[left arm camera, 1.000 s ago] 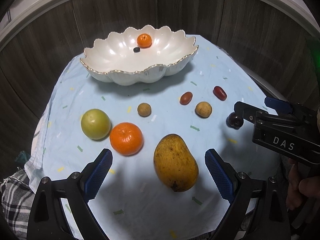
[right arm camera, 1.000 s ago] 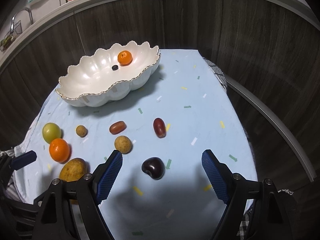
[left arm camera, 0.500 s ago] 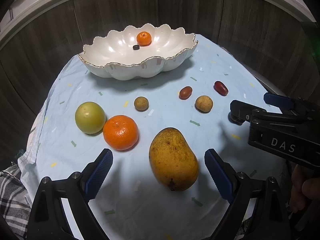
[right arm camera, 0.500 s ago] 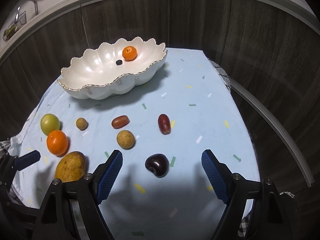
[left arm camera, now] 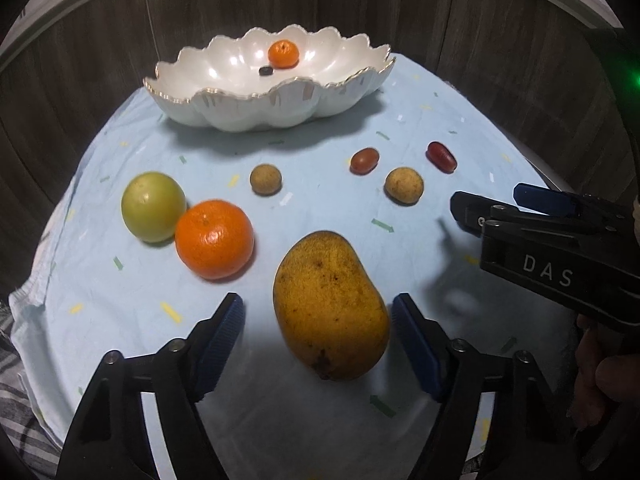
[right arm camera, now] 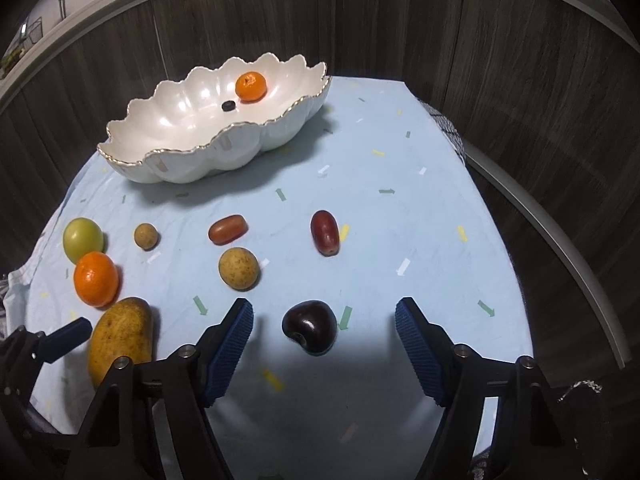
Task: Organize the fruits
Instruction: 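Close the left tool on the mango while the right tool grasps the dark plum, then lift the mango with the left tool while the right tool carries the plum toward the bowl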
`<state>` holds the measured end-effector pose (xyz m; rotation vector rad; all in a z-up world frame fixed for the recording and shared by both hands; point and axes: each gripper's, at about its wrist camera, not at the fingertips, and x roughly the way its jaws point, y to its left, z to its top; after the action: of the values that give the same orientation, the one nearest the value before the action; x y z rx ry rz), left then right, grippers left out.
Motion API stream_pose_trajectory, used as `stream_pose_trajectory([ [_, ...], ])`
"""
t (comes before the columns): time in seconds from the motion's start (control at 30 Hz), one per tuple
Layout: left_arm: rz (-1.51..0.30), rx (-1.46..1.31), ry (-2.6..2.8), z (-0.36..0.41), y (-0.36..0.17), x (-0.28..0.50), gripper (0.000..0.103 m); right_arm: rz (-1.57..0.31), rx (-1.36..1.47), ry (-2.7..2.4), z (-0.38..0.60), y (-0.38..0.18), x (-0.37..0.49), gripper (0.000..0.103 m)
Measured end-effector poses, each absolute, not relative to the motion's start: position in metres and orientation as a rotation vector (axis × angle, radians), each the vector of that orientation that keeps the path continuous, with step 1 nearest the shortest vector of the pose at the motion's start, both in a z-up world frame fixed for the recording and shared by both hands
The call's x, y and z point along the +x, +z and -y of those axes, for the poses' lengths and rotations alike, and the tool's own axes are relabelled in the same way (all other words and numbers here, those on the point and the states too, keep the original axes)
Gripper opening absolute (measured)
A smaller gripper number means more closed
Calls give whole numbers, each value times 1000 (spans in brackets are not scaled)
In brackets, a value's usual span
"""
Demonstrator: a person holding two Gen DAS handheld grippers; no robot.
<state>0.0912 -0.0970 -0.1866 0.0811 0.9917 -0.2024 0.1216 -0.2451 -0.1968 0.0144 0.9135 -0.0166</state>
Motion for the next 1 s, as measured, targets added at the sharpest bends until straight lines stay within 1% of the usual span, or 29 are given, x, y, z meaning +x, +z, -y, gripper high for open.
stream_pose_trajectory([
  [0.13,-998,71,-201,96,-190,92,67,-937,7,-11,244,-203,123,58],
  [0.17,-996,71,-209,97,-190,92,64,-945,8,-8,244,-204,124,56],
  [0.23,-992,75,-226,98,-190,91,57,-960,16,2,244,-207,124,41],
  [0.27,-990,76,-237,100,-189,90,53,-968,21,8,244,-209,125,38],
  [0.33,-990,77,-239,100,-189,90,52,-973,30,24,244,-210,124,31],
  [0.7,-999,61,-242,98,-186,92,51,-960,50,38,246,-207,122,30],
  [1.0,-960,70,-244,95,-174,92,50,-928,46,43,245,-197,116,30],
])
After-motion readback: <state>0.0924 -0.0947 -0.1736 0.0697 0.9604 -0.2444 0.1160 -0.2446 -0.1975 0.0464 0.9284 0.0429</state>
